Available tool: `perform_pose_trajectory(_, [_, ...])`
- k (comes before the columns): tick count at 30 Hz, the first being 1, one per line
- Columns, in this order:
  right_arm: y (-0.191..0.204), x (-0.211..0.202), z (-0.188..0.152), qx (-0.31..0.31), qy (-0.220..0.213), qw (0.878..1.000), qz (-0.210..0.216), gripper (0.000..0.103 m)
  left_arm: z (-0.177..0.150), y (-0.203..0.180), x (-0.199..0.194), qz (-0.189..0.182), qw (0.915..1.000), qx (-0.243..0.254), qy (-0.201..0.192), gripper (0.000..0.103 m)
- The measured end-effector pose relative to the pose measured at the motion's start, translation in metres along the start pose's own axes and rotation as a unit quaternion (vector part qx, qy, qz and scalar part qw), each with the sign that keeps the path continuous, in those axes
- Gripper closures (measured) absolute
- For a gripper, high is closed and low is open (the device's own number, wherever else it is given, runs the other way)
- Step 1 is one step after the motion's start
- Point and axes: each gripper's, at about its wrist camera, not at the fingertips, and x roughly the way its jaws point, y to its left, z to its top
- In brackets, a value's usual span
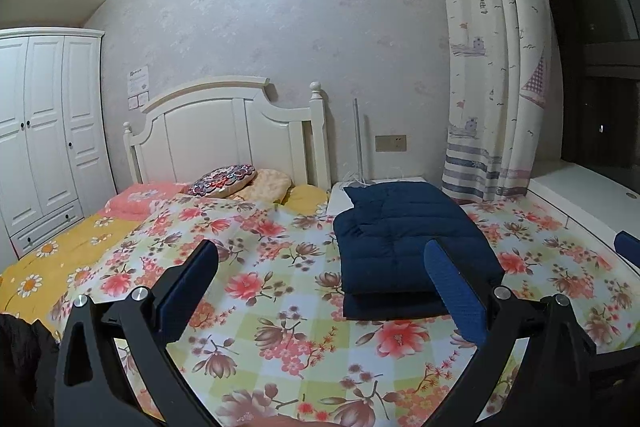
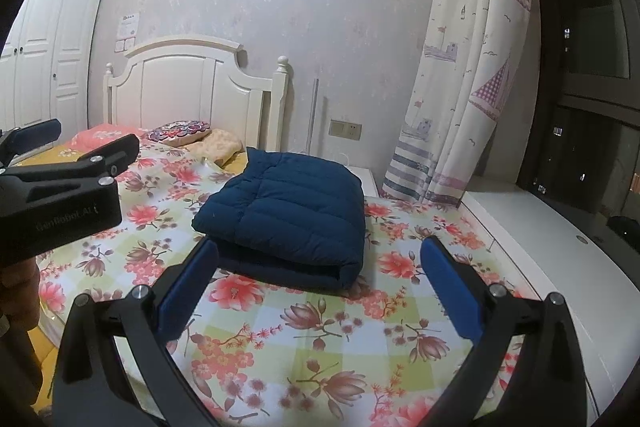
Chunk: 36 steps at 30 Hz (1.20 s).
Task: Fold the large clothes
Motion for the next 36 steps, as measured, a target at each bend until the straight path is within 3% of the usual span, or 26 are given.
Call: perform_pose_trajectory(36, [-0.013, -0.003, 0.002, 0.021, 0.006, 1.000, 0.000, 0.003, 0.006, -0.003, -0.009, -0.010, 0.9999, -0.003, 0.001, 0.004])
